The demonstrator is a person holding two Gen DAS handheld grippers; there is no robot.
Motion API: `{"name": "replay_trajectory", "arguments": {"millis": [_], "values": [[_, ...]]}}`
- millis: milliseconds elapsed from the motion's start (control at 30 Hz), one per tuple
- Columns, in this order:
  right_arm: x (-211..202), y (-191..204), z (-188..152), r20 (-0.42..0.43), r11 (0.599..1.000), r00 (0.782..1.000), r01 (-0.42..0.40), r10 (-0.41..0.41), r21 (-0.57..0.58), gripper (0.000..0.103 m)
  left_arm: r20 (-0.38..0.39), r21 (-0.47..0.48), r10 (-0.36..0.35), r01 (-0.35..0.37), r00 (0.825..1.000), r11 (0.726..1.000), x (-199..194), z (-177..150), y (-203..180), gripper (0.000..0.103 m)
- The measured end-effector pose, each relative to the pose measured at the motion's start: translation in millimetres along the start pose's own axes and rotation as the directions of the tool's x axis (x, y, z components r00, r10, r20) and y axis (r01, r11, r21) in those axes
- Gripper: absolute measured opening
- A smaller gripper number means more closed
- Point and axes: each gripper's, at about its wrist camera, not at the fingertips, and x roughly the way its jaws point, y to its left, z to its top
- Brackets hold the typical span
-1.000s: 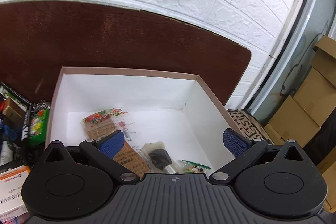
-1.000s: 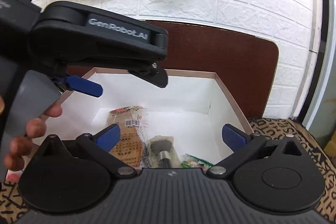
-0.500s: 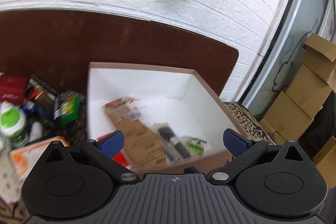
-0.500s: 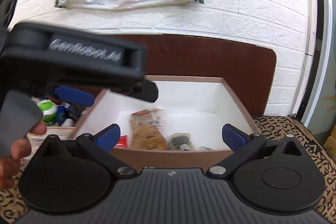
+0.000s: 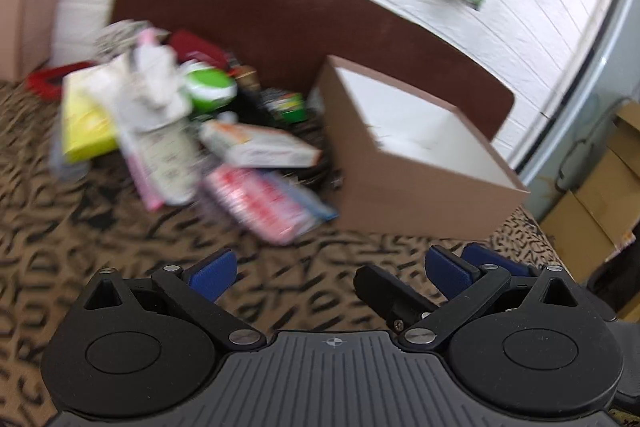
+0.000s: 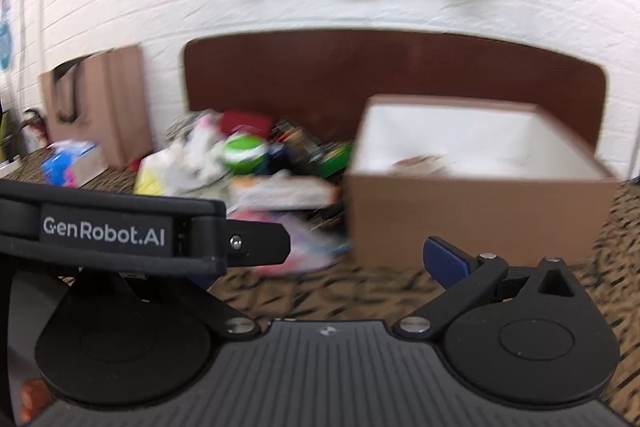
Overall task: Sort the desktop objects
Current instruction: 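Reach the left gripper to the pink-printed pack of zip bags and close on it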
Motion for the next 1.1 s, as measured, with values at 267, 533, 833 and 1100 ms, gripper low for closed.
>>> {"name": "replay_trajectory", "arguments": {"millis": [267,533,833,1100], "values": [[17.1,39.0,-26.3,-0.057,0.998,0.996,-0.067,0.066,-0.009,0.103,-0.008,-0.047,0.007,-0.007,1.0,0.999,-3.6,-5.0,42.7,0.103],[48.6,26.4,-28.4,-0.1,0.997,0.993,-0.063,0.059,-0.036,0.097,-0.023,-0.031,-0.045,0.045,0.999,0.999,37.1,17.4,45.7,0.093],[101.0,-0.2,-24.9,-0.15,0.996,0.985,-0.085,0.087,0.024,0.085,-0.075,-0.086,-0.029,0.023,0.997,0.996,105.3,36.1,50.7,0.088],[138.2,-8.0,-23.4,-0.161,0.99,0.977,-0.133,0.14,0.055,0.087,-0.078,-0.1,-0.013,0.005,0.997,0.995,134.0,43.2,61.2,0.088]]}}
